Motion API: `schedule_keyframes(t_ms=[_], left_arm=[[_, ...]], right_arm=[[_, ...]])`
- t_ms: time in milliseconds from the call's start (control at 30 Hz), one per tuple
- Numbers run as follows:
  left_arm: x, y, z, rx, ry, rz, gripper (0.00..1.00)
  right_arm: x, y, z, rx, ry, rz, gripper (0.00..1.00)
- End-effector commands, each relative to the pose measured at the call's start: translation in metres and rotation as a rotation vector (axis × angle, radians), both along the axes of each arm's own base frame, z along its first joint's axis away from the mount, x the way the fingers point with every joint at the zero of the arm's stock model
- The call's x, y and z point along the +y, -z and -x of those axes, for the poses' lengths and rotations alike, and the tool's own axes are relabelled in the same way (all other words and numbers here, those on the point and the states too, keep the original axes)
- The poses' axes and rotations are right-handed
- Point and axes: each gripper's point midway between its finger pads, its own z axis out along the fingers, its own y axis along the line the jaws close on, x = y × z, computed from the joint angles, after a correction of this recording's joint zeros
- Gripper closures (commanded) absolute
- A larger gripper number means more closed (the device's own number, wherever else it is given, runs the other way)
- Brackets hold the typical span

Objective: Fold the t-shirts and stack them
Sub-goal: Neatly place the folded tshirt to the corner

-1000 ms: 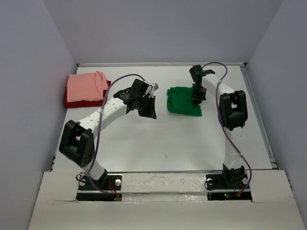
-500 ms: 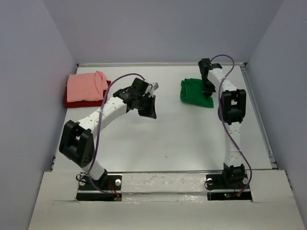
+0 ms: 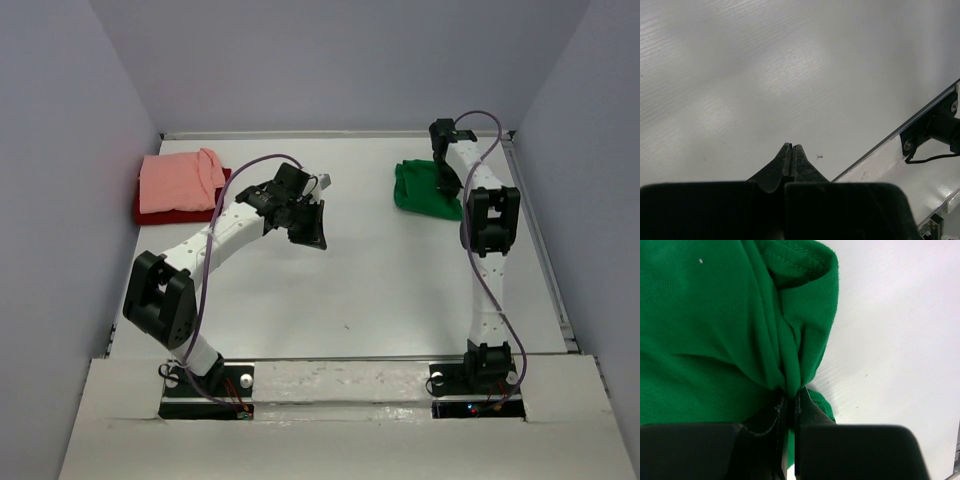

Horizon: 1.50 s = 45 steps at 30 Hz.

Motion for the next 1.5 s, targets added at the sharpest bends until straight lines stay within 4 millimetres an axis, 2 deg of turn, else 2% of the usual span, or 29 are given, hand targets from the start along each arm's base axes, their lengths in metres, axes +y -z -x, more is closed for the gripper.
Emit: schedule_keyframes(t_ms=[0, 133, 167, 367, 433, 533, 667, 900, 1067, 1100, 1233, 1467], left_arm=[[-0.009, -0.015, 0.0, -0.009, 0.026, 0.042, 0.98], [-0.016, -0.014, 0.001, -0.009, 0.039, 0.045, 0.98], [-0.017, -0.013, 0.001, -0.01, 0.038, 0.042, 0.98], [-0.025, -0.007, 0.006, 0.004, 0.054, 0.043, 0.98], [-0.027, -0.004, 0.008, 0.009, 0.056, 0.044, 0.98], [-0.027, -0.002, 0.011, 0.017, 0.06, 0.045, 0.98], [-0.03, -0.002, 0.013, 0.022, 0.067, 0.055, 0.98], [-0.027, 0.003, 0.016, 0.036, 0.074, 0.044, 0.98], [-0.026, 0.002, 0.018, 0.039, 0.077, 0.044, 0.98], [-0.026, 0.001, 0.019, 0.041, 0.077, 0.043, 0.98], [-0.024, 0.001, 0.02, 0.039, 0.08, 0.035, 0.98], [-0.025, 0.004, 0.022, 0.049, 0.086, 0.036, 0.98]], right_arm=[[-0.031, -0.003, -0.006, -0.016, 0.04, 0.056, 1.0], [-0.04, -0.009, -0.01, -0.048, 0.054, 0.056, 1.0], [-0.037, -0.01, -0.012, -0.057, 0.044, 0.035, 1.0], [-0.033, -0.031, -0.035, -0.124, -0.012, 0.014, 1.0], [-0.034, -0.043, -0.044, -0.158, -0.027, 0.022, 1.0], [-0.051, -0.047, -0.048, -0.17, -0.007, 0.048, 1.0], [-0.06, -0.06, -0.058, -0.223, -0.004, 0.042, 1.0], [-0.076, -0.057, -0.061, -0.236, 0.007, 0.014, 1.0], [-0.09, -0.064, -0.069, -0.28, 0.017, 0.006, 1.0], [-0.088, -0.064, -0.072, -0.288, 0.003, -0.008, 1.0], [-0.104, -0.062, -0.071, -0.298, 0.029, -0.024, 1.0], [-0.109, -0.066, -0.073, -0.316, 0.037, -0.026, 1.0]])
